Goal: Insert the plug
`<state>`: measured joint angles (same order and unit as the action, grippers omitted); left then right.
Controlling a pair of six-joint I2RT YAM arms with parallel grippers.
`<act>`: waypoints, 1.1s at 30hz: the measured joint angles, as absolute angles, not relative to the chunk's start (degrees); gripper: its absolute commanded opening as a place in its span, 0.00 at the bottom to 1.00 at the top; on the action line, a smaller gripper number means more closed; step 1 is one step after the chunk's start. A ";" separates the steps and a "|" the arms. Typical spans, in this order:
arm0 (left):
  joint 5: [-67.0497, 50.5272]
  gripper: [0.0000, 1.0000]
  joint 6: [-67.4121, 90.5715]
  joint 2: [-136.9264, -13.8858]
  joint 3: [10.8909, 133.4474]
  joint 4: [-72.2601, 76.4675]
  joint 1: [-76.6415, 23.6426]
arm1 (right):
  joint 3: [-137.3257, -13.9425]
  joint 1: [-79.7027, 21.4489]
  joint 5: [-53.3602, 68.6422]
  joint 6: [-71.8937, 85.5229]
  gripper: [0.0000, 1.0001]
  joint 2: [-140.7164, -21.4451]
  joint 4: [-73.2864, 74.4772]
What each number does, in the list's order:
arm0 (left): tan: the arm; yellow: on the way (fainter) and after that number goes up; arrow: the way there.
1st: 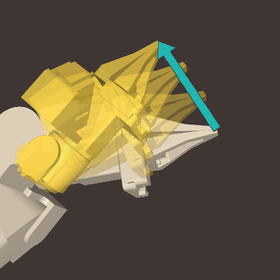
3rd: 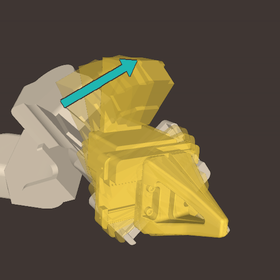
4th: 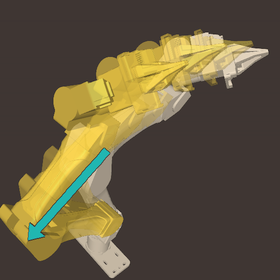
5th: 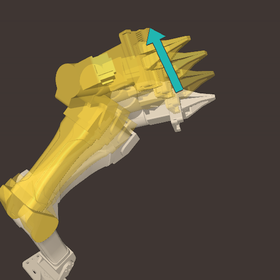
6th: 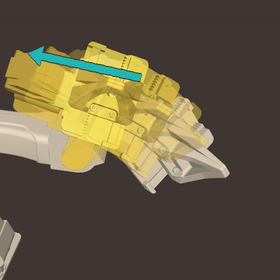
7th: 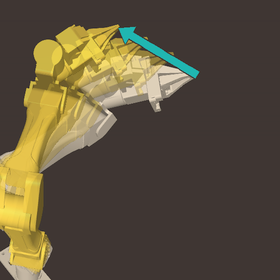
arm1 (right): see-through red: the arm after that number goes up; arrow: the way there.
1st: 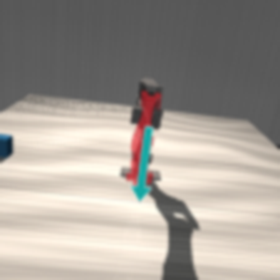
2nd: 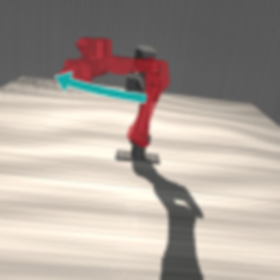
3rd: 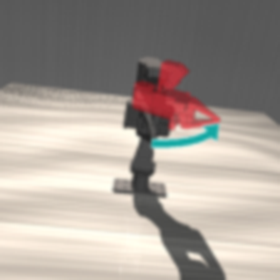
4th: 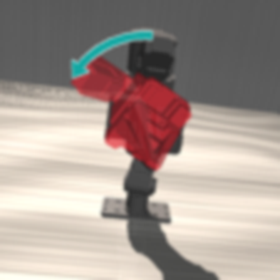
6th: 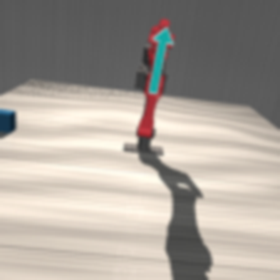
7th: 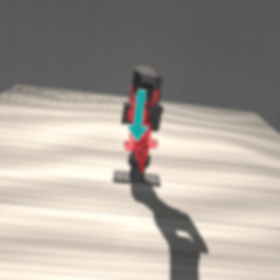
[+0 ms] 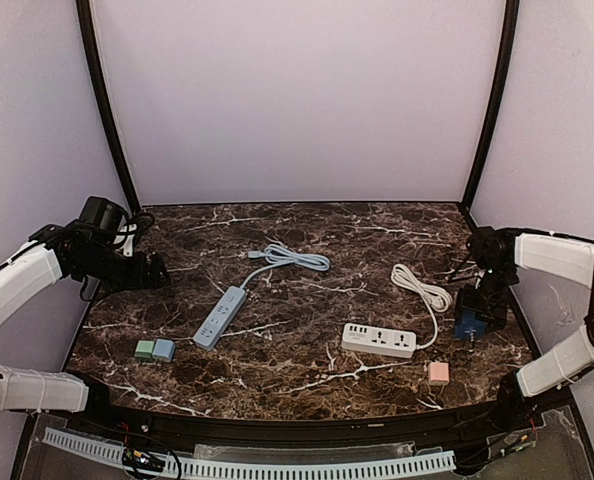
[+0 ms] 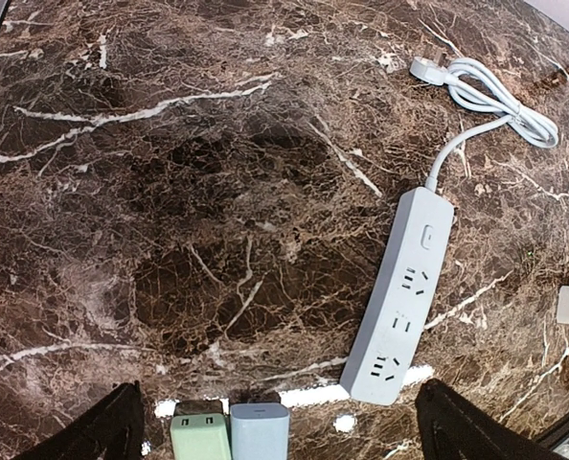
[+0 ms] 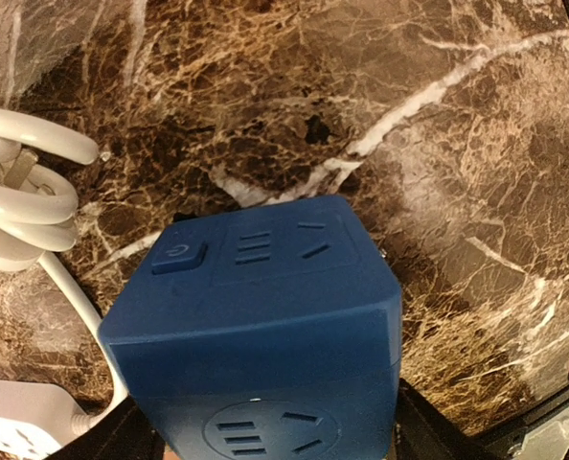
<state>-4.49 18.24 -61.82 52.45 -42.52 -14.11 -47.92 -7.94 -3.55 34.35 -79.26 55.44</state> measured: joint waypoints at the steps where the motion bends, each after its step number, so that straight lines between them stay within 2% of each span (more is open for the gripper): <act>1: -4.47 1.00 18.24 -61.82 52.45 -42.52 -14.11 | -47.70 -7.97 -3.57 34.44 0.67 -79.29 55.37; 5: -4.47 1.00 18.24 -61.82 52.45 -42.52 -14.11 | -47.29 -8.14 -3.70 34.72 0.50 -79.31 55.35; 9: -4.47 1.00 18.24 -61.82 52.45 -42.52 -14.11 | -47.33 -8.25 -3.73 34.57 0.43 -79.24 55.35; 15: -5.13 1.00 18.22 -61.82 52.45 -42.52 -14.11 | -49.80 -8.88 -3.51 34.54 0.41 -78.96 57.65; 24: -10.57 1.00 20.21 -60.84 52.47 -42.46 -14.41 | -61.21 -10.41 2.50 38.54 0.41 -72.55 60.75; 28: -14.74 1.00 22.85 -60.07 53.32 -41.89 -15.29 | -63.24 -12.29 8.01 42.13 0.40 -68.64 57.87; 33: -19.62 1.00 25.74 -61.52 58.63 -40.56 -17.28 | -64.12 -19.35 12.73 44.25 0.39 -67.22 50.33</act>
